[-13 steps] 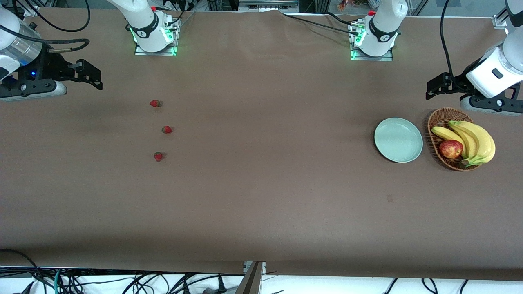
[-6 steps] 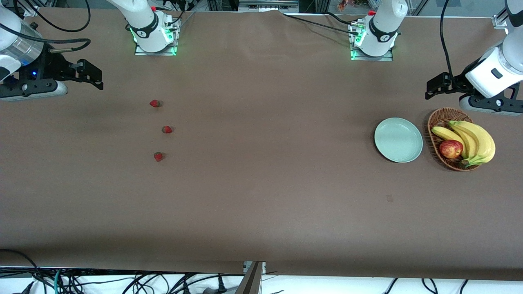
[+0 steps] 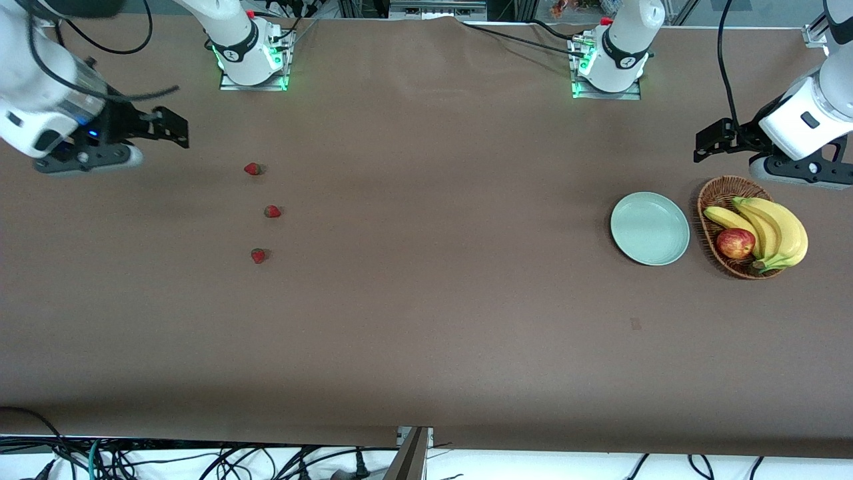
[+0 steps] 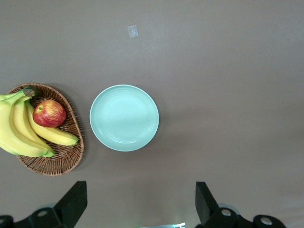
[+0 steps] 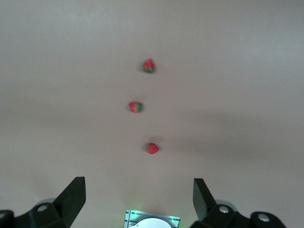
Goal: Collect all strawberries into plate
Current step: 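Move the right gripper over the row of red strawberries, then grasp the first strawberry with the right gripper and lift it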
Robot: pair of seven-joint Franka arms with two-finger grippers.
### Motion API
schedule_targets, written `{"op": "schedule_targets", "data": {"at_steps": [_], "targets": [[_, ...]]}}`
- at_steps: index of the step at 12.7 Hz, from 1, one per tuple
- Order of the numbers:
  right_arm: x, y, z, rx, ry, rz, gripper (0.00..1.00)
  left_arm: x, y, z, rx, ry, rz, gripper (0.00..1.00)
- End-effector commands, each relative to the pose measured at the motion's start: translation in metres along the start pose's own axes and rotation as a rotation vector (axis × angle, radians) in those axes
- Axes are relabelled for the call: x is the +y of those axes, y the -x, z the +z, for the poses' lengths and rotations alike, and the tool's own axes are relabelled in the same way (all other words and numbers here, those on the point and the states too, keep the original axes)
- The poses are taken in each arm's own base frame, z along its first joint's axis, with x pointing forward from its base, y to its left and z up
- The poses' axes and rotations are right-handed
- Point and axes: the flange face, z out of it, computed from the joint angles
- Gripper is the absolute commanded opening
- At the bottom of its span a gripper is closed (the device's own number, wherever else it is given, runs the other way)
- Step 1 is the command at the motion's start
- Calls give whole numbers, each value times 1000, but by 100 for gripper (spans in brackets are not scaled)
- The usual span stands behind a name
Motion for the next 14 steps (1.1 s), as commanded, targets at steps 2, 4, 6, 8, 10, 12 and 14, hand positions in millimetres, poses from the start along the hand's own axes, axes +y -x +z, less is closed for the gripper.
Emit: {"op": "schedule_targets", "data": {"at_steps": [2,4,6,8,10,12,14], "targets": [[-18,4,135,-5,-7,94,100,1,-1,-5,4,12,1,100],[-21,8,208,39,-6,100,100,1,-2,-4,5,13,1,100],[-24,21,254,-10,4,92,100,1,-2,-4,5,13,3,100],[-22,37,281,-69,12,91,100,1,-2,-4,5,13,1,100],[-22,56,311,-86,17,88,100,0,-2,-4,5,15,0,100],[-19,71,336,-39,13,83,100,0,-2,-4,6,16,1,100],[-18,79,360,-22,15,72,100,1,-2,-4,7,18,0,100]]}}
